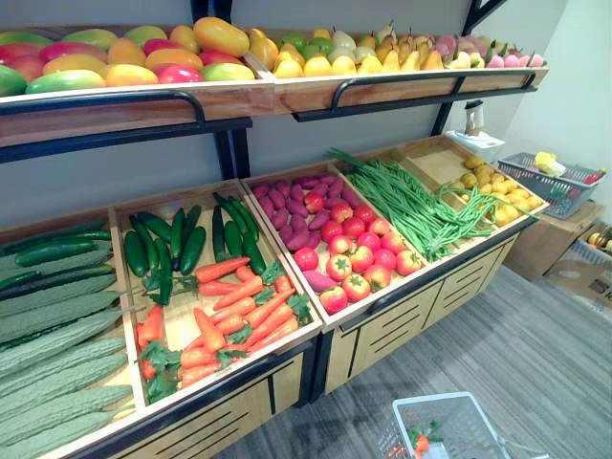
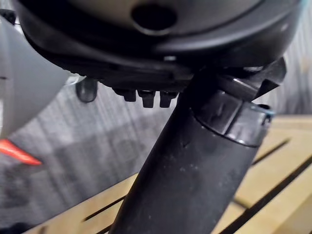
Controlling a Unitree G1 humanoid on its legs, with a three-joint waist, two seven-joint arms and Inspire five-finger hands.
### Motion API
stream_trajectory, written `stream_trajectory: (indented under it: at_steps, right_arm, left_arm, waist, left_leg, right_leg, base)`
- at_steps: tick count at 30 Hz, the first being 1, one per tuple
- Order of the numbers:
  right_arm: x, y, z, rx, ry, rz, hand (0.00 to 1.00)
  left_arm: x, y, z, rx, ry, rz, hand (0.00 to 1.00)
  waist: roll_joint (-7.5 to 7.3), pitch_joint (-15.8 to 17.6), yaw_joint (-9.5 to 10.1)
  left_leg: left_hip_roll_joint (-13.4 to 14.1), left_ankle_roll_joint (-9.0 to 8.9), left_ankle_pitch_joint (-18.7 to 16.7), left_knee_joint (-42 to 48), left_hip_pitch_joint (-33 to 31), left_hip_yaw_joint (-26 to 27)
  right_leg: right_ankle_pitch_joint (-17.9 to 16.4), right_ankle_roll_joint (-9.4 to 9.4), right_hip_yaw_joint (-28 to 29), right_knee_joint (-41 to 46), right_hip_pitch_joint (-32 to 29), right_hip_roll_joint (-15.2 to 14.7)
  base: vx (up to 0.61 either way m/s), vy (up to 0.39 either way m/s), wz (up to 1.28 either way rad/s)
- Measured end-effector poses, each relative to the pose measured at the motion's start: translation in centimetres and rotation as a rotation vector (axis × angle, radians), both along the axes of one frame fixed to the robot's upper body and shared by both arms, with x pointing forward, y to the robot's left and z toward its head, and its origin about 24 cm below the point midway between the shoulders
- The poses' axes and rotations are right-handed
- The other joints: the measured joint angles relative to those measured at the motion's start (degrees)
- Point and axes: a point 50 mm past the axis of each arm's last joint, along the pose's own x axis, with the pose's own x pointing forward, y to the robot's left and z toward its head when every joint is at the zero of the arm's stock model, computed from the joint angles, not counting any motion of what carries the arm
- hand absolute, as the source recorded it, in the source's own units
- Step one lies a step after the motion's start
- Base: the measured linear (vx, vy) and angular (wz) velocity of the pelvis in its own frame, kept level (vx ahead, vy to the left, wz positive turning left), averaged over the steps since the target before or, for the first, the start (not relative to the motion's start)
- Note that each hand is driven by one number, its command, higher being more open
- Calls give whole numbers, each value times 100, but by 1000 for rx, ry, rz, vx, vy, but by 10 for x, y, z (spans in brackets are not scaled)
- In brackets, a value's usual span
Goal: Pick vegetable in the basket
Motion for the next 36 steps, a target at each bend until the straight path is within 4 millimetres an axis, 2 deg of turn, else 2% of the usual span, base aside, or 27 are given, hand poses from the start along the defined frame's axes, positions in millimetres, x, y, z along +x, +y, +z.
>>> stream_trajectory:
  at_steps: [2, 4, 6, 10, 12, 17, 27, 33, 36]
  right_arm:
    - [2, 8, -4, 34, 0, 23, 0]
    - [-1, 14, -7, 58, 26, 48, 0]
    - [-8, 14, -10, 60, 70, 74, 0]
    - [-12, 14, -12, 49, 131, 175, 0]
    - [-13, 13, -12, 41, 154, 219, 0]
    - [-18, 21, -15, 72, 189, 254, 0]
    - [-28, 18, -16, 66, 231, 256, 0]
    - [-29, 19, -16, 65, 237, 256, 0]
    - [-29, 23, -17, 74, 237, 255, 0]
  left_arm:
    - [18, -7, 0, -29, -63, -145, 100]
    - [26, -10, 0, -59, -91, -266, 100]
    - [28, -11, -2, -100, -63, -424, 100]
    - [33, -5, -3, -130, 12, -660, 100]
    - [35, -6, -3, -151, 25, -731, 100]
    - [37, -5, -4, -175, 67, -821, 100]
    - [35, -11, -5, -181, 99, -917, 100]
    - [34, -10, -5, -164, 133, -948, 100]
    - [31, -10, -6, -162, 159, -971, 100]
  waist:
    - [76, 120, -18]
    - [113, 166, -62]
    - [130, 185, -140]
    - [51, 262, -259]
    - [92, 287, -304]
    - [144, 302, -391]
    - [272, 260, -541]
    - [258, 247, -590]
    - [220, 249, -591]
  left_leg:
    - [-7, 0, 0, 3, 7, -4]
    - [-11, 1, 0, 21, 9, -13]
    - [-29, 2, -1, 49, 23, -17]
    - [-25, 23, -59, 36, 108, 18]
    - [-14, -3, -154, 11, 178, 36]
    - [-10, -43, -261, -15, 307, 297]
    - [-22, -45, -256, 395, 320, 346]
    - [-13, -44, -255, 461, 371, 384]
    - [15, -44, -256, 526, 469, 587]
  right_leg:
    - [-3, 0, 17, -1, -1, 0]
    - [-7, 5, 34, -2, -1, 0]
    - [-8, 6, 97, -5, -9, -1]
    - [2, 13, 227, -10, -14, 44]
    - [21, 33, 317, -11, -16, 90]
    - [52, 41, 646, -8, -122, 223]
    - [74, 73, 1131, 22, -222, 382]
    - [73, 69, 1268, 24, -223, 447]
    - [104, 30, 1469, 46, -233, 551]
  base:
    - [-20, -14, -4]
    - [-16, -19, -5]
    - [-16, -21, -12]
    - [-31, -21, -14]
    - [-24, 1, -23]
    - [9, 6, -34]
    - [46, -18, -29]
    - [-9, -25, -12]
    - [-6, -26, -37]
